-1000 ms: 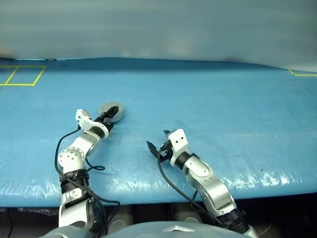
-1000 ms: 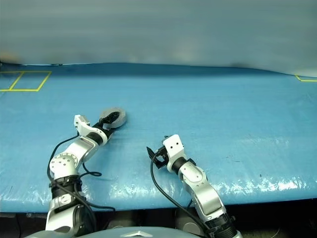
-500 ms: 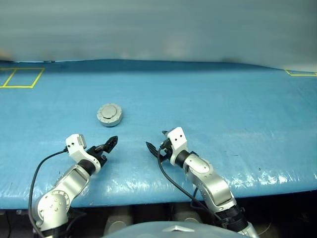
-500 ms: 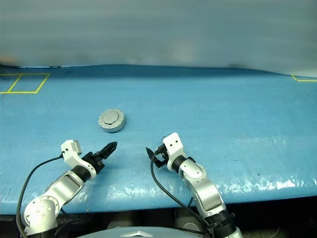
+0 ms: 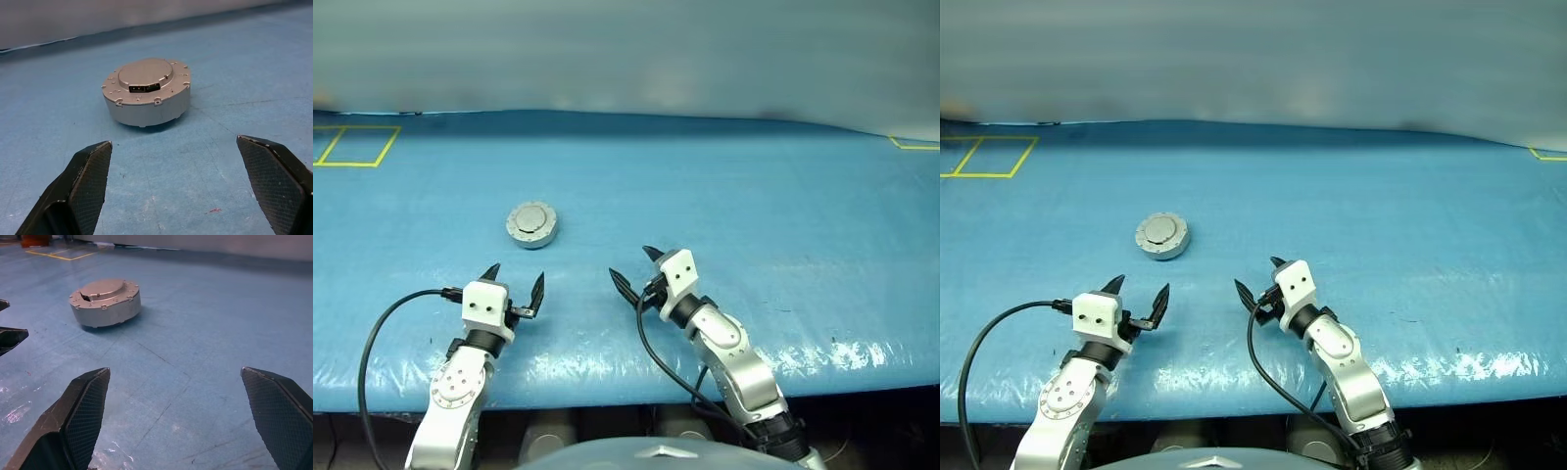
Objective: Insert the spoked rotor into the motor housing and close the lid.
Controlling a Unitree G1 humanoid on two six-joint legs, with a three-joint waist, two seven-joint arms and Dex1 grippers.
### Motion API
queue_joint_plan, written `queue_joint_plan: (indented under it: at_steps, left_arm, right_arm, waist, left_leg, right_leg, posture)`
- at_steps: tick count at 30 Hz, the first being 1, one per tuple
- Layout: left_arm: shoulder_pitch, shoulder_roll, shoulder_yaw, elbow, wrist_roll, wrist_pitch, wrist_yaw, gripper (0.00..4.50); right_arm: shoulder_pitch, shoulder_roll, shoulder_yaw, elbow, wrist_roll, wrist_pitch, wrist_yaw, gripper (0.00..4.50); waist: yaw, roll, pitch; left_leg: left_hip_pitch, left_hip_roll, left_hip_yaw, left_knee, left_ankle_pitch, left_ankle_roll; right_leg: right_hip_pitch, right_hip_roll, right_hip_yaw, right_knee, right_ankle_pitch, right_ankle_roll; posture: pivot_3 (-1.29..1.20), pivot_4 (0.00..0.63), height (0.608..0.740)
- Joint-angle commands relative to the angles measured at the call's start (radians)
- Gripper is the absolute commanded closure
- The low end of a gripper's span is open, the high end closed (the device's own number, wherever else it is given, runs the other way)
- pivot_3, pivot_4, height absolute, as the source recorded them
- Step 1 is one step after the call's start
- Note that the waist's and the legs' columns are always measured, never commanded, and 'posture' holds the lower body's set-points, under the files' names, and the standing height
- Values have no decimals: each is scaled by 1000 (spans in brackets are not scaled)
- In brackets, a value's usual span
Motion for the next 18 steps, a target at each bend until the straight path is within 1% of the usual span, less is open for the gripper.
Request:
queue_joint_plan:
  at_steps: [1, 9, 12, 18]
  left_arm:
    - [-17, -16, 13, -1, 9, -35, -12, 31]
    - [-47, -39, 5, 18, -21, -32, -72, 31]
    - [-50, -45, 8, 21, -26, -22, -92, 31]
    - [-46, -45, 18, 27, -21, -15, -102, 31]
  right_arm:
    - [-1, 8, -5, -3, -20, -48, -13, 0]
    - [11, 25, -8, 10, -48, -87, -41, 0]
    - [12, 25, -8, 13, -49, -93, -39, 0]
    - [10, 22, -9, 16, -47, -95, -30, 0]
  waist:
    - [0, 0, 0]
    - [0, 0, 0]
    - [0, 0, 0]
    - [0, 0, 0]
  left_leg:
    - [0, 0, 0, 1, 0, 0]
    - [0, 0, 1, 2, 0, 0]
    - [0, 0, 1, 2, 0, 0]
    - [0, 0, 1, 2, 0, 0]
  right_leg:
    - [0, 0, 0, 0, 0, 0]
    - [0, 1, 0, 0, 1, 1]
    - [1, 1, 0, 1, 3, 5]
    - [0, 2, 0, 1, 3, 5]
  posture:
    - [0, 150, 740]
    - [0, 150, 740]
    - [0, 150, 740]
    - [0, 150, 740]
